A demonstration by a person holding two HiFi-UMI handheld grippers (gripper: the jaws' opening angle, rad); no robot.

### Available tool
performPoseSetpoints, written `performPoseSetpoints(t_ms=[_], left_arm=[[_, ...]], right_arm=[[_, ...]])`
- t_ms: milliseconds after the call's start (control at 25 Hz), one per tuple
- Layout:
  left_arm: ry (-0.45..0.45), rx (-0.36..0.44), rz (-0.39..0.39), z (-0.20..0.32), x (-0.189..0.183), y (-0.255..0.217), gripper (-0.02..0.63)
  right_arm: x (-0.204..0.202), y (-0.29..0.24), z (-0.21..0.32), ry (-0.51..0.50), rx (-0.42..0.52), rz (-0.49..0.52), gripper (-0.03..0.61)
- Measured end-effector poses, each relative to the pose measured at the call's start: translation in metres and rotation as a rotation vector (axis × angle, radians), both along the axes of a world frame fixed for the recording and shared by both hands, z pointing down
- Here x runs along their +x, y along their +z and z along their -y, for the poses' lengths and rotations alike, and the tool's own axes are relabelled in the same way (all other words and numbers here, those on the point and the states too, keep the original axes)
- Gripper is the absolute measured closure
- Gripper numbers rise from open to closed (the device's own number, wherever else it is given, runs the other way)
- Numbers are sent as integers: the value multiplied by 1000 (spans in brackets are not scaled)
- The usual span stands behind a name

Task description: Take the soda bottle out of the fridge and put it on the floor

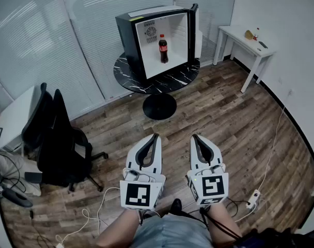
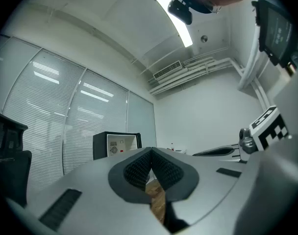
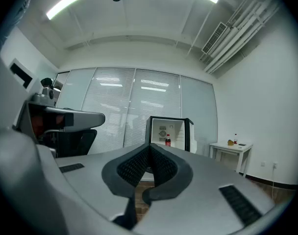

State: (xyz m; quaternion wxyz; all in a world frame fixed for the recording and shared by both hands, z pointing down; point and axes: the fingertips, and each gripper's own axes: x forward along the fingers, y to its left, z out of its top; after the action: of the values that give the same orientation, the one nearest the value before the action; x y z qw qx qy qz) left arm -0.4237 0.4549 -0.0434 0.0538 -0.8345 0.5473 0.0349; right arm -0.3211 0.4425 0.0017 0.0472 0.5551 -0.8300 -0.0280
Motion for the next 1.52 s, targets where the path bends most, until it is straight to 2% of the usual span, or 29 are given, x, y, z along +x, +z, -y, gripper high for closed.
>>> performPoseSetpoints(t_ms=[320,640,920,1200,1520], left_arm=[[-1,-3,-1,15,19,6,603],[-40,-27,11,43,43,19,603],[-39,-31,2,77,58,21,603],[-57,-76,-5,146,54,45,603],[-48,-124,-36,270,50,75,603]], right_arm=[[18,2,14,-7,12,4,566],[53,9,50,-16,-18,7,565],[67,11,88,-3,-22,13,565],[65,35,152,-19,-60,-2,565],[55,70,273,-27,-130,-3,565]])
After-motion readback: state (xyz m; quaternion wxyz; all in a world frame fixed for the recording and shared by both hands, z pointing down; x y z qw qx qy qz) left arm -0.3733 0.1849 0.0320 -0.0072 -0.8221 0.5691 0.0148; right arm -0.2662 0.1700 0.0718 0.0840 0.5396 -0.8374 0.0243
